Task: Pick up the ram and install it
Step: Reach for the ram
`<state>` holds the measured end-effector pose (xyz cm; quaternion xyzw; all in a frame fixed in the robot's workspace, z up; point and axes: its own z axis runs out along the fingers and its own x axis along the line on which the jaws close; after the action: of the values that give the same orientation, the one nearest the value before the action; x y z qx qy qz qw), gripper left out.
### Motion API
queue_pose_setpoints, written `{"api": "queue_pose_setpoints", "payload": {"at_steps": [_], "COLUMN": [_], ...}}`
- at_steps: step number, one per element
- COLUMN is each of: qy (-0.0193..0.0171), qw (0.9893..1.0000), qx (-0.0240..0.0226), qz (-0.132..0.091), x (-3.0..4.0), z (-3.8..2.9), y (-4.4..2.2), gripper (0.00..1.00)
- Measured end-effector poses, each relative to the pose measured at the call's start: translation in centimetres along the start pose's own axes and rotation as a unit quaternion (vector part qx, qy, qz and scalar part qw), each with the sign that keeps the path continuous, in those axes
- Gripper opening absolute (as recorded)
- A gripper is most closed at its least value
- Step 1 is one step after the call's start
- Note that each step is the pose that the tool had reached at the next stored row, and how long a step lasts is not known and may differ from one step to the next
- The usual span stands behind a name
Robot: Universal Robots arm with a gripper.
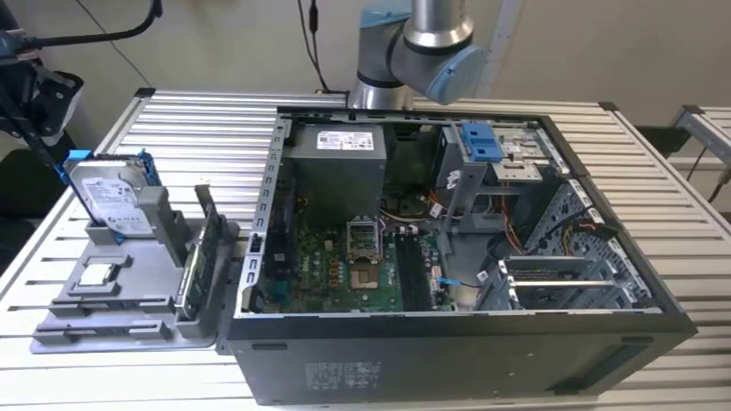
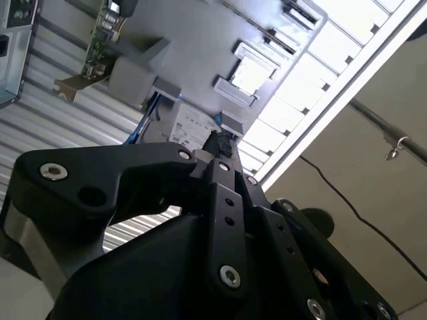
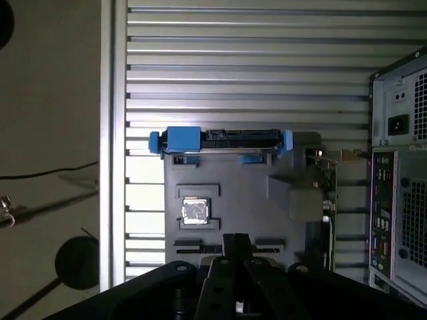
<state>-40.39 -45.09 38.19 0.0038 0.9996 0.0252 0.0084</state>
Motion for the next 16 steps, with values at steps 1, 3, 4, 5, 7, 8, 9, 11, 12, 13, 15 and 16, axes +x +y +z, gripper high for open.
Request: {"api": "queue_pose_setpoints", "payload": {"at_steps": [1, 3, 4, 5, 7, 8, 9, 11, 12, 13, 15, 16], "qy": [0.0000, 0.0000, 0.0000, 0.0000, 0.0001, 0.0000, 0.0001, 0.0000, 0.0000, 0.0001, 0.0001, 0.0002], "qw": [1.0000, 1.0000, 1.0000, 1.0000, 1.0000, 1.0000, 1.0000, 1.0000, 1.0000, 1.0000, 1.0000, 1.0000], "qx": [0.0000, 0.0000, 0.0000, 0.0000, 0.0000, 0.0000, 0.0000, 0.0000, 0.0000, 0.0000, 0.0000, 0.0000], "qz": [0.000, 0.000, 0.000, 0.000, 0.000, 0.000, 0.000, 0.000, 0.000, 0.000, 0.000, 0.000], "x": [0.00, -0.01, -0.01, -0.01, -0.01, -0.01, -0.01, -0.01, -0.01, -0.01, -0.02, -0.02], "z": [-0.01, 0.00, 0.00, 0.01, 0.01, 0.02, 0.02, 0.03, 0.03, 0.02, 0.03, 0.03], "y": [-0.11, -0.35, -0.46, -0.56, -0.83, -0.99, -1.14, -1.53, -1.76, -1.94, -2.32, -2.51], "gripper": [0.11, 0.11, 0.11, 0.11, 0.11, 0.11, 0.11, 0.11, 0.11, 0.11, 0.11, 0.11]}}
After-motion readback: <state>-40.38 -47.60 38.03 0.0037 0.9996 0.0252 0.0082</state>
